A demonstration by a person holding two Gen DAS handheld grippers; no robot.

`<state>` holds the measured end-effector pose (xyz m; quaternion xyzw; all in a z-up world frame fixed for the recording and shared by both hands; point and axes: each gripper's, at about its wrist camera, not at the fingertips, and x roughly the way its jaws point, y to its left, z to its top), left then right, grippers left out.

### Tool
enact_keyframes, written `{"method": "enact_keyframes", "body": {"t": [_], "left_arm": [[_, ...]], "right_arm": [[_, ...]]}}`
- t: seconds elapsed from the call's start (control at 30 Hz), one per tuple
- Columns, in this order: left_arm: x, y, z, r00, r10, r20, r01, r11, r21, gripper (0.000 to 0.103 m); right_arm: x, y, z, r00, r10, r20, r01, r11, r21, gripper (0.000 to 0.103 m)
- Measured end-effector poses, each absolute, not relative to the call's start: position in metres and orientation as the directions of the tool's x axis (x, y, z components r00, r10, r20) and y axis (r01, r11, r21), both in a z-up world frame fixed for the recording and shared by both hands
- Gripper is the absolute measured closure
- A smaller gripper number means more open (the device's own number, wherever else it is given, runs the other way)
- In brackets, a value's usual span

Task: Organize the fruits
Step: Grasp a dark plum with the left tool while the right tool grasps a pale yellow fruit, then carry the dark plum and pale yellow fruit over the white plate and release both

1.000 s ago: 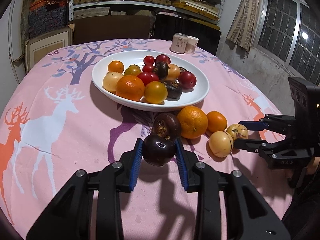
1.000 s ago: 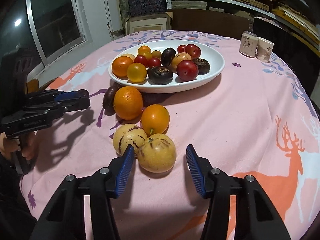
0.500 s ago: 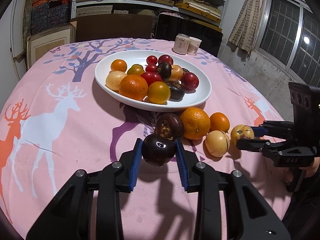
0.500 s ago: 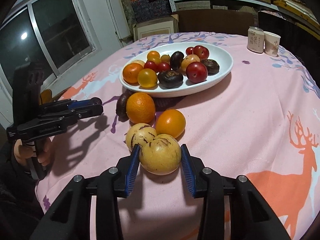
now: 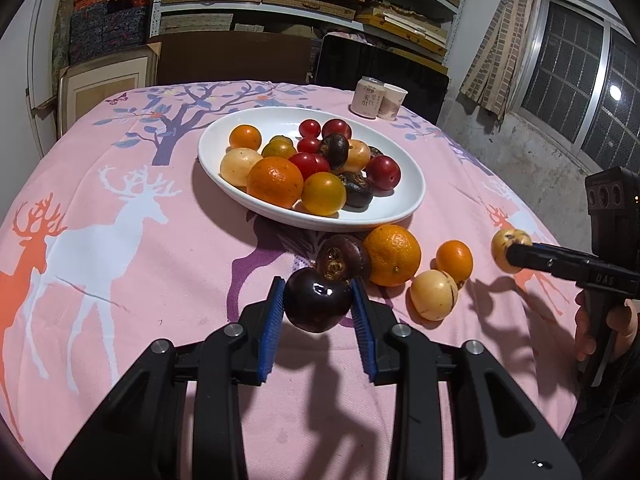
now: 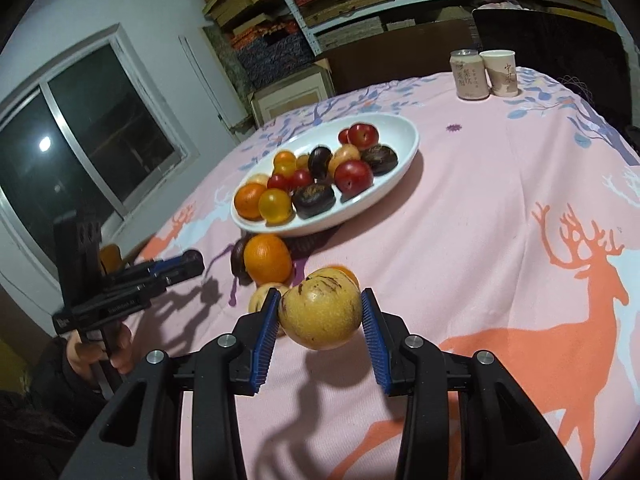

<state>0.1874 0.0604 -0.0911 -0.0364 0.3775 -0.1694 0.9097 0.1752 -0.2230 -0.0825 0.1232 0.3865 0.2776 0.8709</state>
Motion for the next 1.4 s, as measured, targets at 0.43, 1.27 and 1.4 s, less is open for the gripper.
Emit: {"method": "enact_keyframes", "body": {"t": [0.43, 1.27, 1.4], "left_arm": [[0.245, 0.054, -0.040, 0.700, -0.296, -0.650, 0.241, 0.955, -0.175, 0.071], [0.338, 0.034, -0.051, 0.672, -0.246, -0.698, 0.199, 0.969, -0.150, 0.071], [0.339, 0.034, -0.052, 0.672, -0.244, -0.699, 0.196, 0.969, -0.150, 0.071]], "right_arm": [[0.250, -0.204, -0.011, 0.670, 0.548, -0.501, -0.401, 0.835, 0.377, 0.062], [0.338, -0.143, -0.026, 0.676, 0.456, -0.579, -0.388, 0.888, 0.246, 0.062], [0.339, -0.139, -0.025, 0.677, 0.452, -0.581, -0.388, 0.890, 0.239, 0.062]]}}
